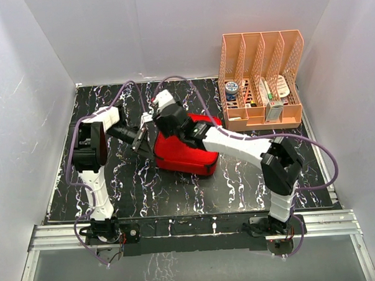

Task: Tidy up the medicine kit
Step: Zip the medicine pouch at the center of the board.

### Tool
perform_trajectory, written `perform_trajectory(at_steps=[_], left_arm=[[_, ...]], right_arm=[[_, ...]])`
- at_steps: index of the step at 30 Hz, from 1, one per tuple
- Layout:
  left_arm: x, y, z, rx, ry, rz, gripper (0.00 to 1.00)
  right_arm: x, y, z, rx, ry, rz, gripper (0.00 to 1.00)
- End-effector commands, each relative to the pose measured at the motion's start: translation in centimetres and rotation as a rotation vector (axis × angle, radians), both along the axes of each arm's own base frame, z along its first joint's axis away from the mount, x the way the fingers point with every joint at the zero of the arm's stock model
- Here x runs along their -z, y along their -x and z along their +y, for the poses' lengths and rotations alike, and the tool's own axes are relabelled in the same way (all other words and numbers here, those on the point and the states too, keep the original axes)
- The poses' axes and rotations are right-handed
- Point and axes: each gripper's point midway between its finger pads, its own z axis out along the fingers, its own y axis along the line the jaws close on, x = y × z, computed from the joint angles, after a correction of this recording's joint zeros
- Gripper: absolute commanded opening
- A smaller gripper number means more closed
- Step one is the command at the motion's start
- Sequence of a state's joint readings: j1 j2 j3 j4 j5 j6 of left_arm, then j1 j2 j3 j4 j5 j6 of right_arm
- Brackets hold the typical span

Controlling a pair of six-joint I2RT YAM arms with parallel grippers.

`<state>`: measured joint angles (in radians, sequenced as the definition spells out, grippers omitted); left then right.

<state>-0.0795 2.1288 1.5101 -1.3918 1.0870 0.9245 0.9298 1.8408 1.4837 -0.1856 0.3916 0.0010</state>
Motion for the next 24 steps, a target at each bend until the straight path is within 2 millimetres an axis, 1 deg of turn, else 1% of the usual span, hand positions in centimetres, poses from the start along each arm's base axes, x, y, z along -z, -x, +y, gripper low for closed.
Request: perform_trajectory(at_steps=[1,4,5,9,13,14,17,20,22,24], left_arm=[[-3.5,1.8,0.4,-0.022,0.035,-0.052,0.0],[-3.8,3.6,0.8,-0.024,0.023,-0.04,0.0],[-3.9,4.1,1.0,-0.026,0.021,-0.038,0.0],[-4.0,5.7,1.3,-0.026,0.011,-0.027,0.0],[-4.0,6.4,1.6,-0.033,0.006,-0.015,0.0],[-4.0,6.5,1.7,-0.034,0.002,-0.015,0.0],[-4.0,6.9,2.1,-0.04,-0.006,-0.015,0.0],[-4.0,6.9,2.3,-0.041,-0.014,-0.024,0.0],[-4.0,6.8,2.3,-0.043,-0.014,-0.019,0.0],[-4.0,6.7,2.3,-0.046,-0.013,-0.02,0.0]], right_arm=[[-4.2,-2.7,-6.6,0.278,-0.082,0.009,0.59],[-3.4,-2.9,-10.1,0.387,-0.036,0.053,0.58],[-2.8,-2.7,-11.2,0.423,-0.009,0.079,0.57],[-1.6,-1.6,-14.2,0.511,0.066,0.157,0.55],[-0.1,0.4,-16.5,0.586,0.129,0.239,0.52],[-0.5,1.1,-17.2,0.605,0.128,0.248,0.51],[-0.7,2.8,-18.7,0.65,0.131,0.283,0.51],[-0.5,4.2,-19.7,0.687,0.132,0.321,0.5],[0.0,5.4,-20.5,0.703,0.159,0.36,0.49],[0.7,6.2,-20.6,0.698,0.169,0.399,0.49]])
